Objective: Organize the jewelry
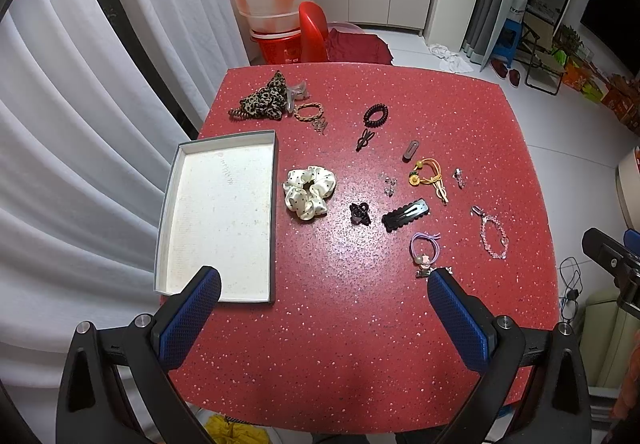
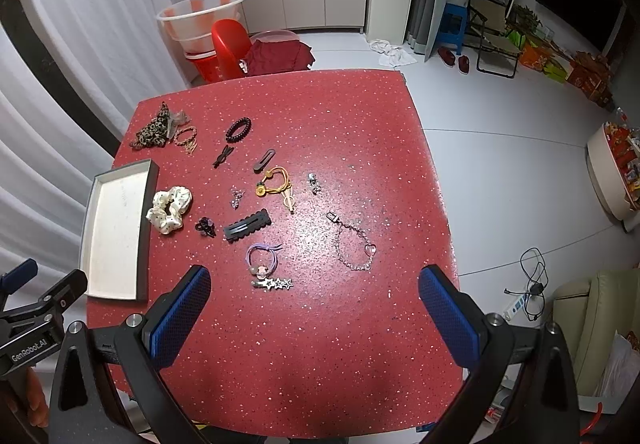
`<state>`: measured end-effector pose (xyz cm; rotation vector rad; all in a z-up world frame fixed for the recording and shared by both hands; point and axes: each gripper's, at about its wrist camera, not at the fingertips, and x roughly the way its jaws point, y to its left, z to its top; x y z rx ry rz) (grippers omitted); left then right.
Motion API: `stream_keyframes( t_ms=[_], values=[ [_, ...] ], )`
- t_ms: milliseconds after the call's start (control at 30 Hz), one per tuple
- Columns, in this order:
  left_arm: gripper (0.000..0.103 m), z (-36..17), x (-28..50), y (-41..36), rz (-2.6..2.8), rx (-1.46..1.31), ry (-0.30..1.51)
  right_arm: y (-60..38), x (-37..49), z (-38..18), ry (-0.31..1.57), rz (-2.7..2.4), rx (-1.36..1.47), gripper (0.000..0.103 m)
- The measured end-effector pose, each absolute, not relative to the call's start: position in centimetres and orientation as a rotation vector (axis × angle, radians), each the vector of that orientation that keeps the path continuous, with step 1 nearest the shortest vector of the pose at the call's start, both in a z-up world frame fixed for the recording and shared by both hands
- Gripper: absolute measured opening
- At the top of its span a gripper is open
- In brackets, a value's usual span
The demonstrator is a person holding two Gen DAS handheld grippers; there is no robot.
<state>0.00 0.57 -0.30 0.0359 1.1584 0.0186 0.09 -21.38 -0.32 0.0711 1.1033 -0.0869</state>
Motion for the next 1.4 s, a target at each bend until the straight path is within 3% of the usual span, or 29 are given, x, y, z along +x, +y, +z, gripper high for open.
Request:
stream_keyframes(
  t_ms=[1400],
  values=[
    [0.103,-0.74,-0.11,0.51,0.023,0.041,1.162,-21.62,0.13,-0.28,1.104,-0.087,0.070,0.103]
  ],
)
